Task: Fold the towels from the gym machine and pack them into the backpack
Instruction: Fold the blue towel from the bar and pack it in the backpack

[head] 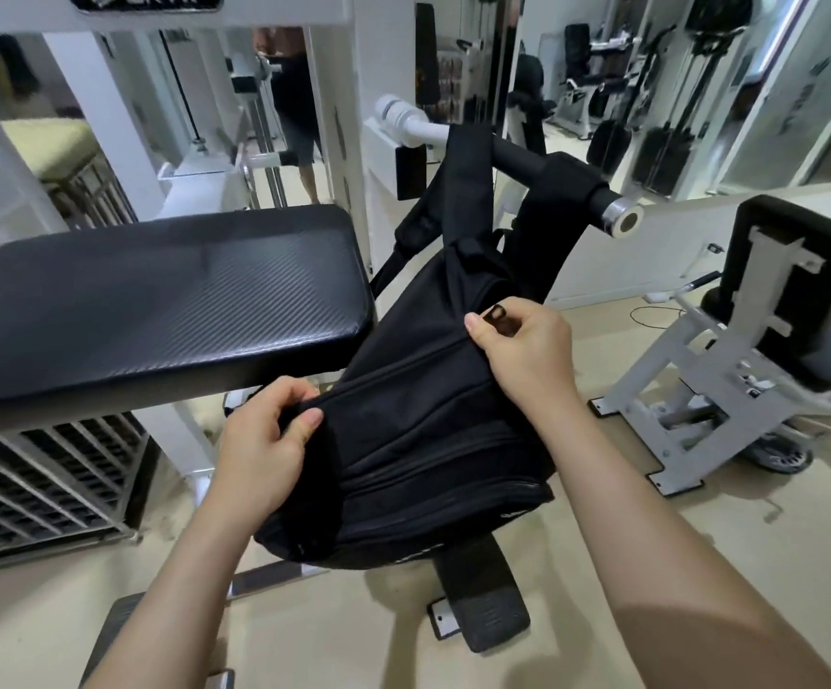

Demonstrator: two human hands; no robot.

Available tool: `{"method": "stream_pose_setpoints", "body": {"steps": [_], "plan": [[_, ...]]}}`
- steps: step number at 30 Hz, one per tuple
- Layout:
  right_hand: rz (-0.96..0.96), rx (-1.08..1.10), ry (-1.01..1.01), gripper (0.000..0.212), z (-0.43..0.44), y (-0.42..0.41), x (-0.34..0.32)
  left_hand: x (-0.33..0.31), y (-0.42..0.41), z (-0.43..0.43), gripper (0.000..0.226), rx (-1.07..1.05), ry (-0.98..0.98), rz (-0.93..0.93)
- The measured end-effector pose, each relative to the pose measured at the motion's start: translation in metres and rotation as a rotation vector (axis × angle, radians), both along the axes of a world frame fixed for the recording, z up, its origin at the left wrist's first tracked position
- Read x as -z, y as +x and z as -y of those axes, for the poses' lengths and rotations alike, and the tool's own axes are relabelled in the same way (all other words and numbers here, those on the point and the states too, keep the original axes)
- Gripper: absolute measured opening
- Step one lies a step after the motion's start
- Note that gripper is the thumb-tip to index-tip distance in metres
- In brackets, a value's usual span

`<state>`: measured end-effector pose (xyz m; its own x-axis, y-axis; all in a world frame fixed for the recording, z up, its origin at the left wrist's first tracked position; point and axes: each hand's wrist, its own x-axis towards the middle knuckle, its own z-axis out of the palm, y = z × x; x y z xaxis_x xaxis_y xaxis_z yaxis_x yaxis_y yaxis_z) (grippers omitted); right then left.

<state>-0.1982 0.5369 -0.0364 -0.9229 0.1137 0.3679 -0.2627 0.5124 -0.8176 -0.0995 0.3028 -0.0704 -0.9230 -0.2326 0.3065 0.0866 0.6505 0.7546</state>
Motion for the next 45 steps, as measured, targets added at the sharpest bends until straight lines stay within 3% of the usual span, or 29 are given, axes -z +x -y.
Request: {"method": "stream_pose_setpoints", "body": {"steps": [4, 6, 9, 11, 13, 17, 20, 23, 26, 28, 30, 32, 35, 37, 42, 45], "plan": [[-0.023, 0.026, 0.088, 0.033, 0.008, 0.000, -0.004, 0.008, -0.014, 0.021, 0.029, -0.121, -0.055, 0.073], [-0.084, 0.017, 0.156, 0.034, 0.017, 0.009, -0.009, 0.007, -0.015, 0.014, 0.032, -0.146, -0.198, -0.012], [-0.223, -0.049, 0.234, 0.033, 0.035, 0.026, -0.017, -0.010, -0.026, -0.037, 0.035, 0.134, -0.241, -0.266], [-0.250, -0.090, 0.266, 0.029, 0.039, 0.030, -0.018, -0.027, -0.040, -0.067, 0.042, 0.231, -0.108, -0.222], [-0.244, -0.091, 0.301, 0.028, 0.031, 0.029, -0.017, -0.032, -0.056, -0.081, 0.031, 0.231, -0.023, -0.145], [-0.207, -0.033, 0.380, 0.029, 0.014, 0.032, -0.011, -0.021, -0.070, -0.094, 0.010, 0.244, -0.076, -0.039], [-0.096, 0.109, 0.241, 0.030, -0.034, 0.027, -0.003, -0.019, -0.078, -0.101, 0.008, 0.215, -0.044, -0.008], [0.139, 0.281, 0.004, 0.034, -0.115, 0.015, 0.019, -0.014, -0.083, -0.096, 0.003, 0.133, 0.074, 0.018], [0.297, 0.239, -0.358, 0.030, -0.155, 0.012, 0.051, -0.006, -0.086, -0.106, 0.013, 0.054, 0.080, 0.031], [0.325, 0.145, -0.486, 0.023, -0.156, 0.012, 0.065, -0.003, -0.087, -0.112, 0.019, -0.051, 0.020, 0.018], [0.330, 0.060, -0.516, 0.027, -0.149, 0.014, 0.069, -0.005, -0.081, -0.122, 0.026, -0.104, -0.137, -0.135], [0.319, -0.024, -0.484, 0.033, -0.140, 0.018, 0.071, -0.006, -0.073, -0.146, 0.029, 0.107, -0.359, -0.297], [0.316, -0.108, -0.417, 0.035, -0.130, 0.025, 0.076, 0.011, -0.071, -0.197, 0.040, 0.512, -0.625, -0.193], [0.314, -0.133, -0.397, 0.033, -0.131, 0.024, 0.075, 0.020, -0.079, -0.213, 0.038, 0.504, -0.645, -0.157], [0.295, -0.168, -0.397, 0.030, -0.146, 0.010, 0.070, 0.031, -0.100, -0.226, 0.010, 0.381, -0.745, -0.350], [0.275, -0.173, -0.435, 0.028, -0.157, 0.006, 0.067, 0.037, -0.107, -0.238, 0.006, 0.376, -0.804, -0.424]]}}
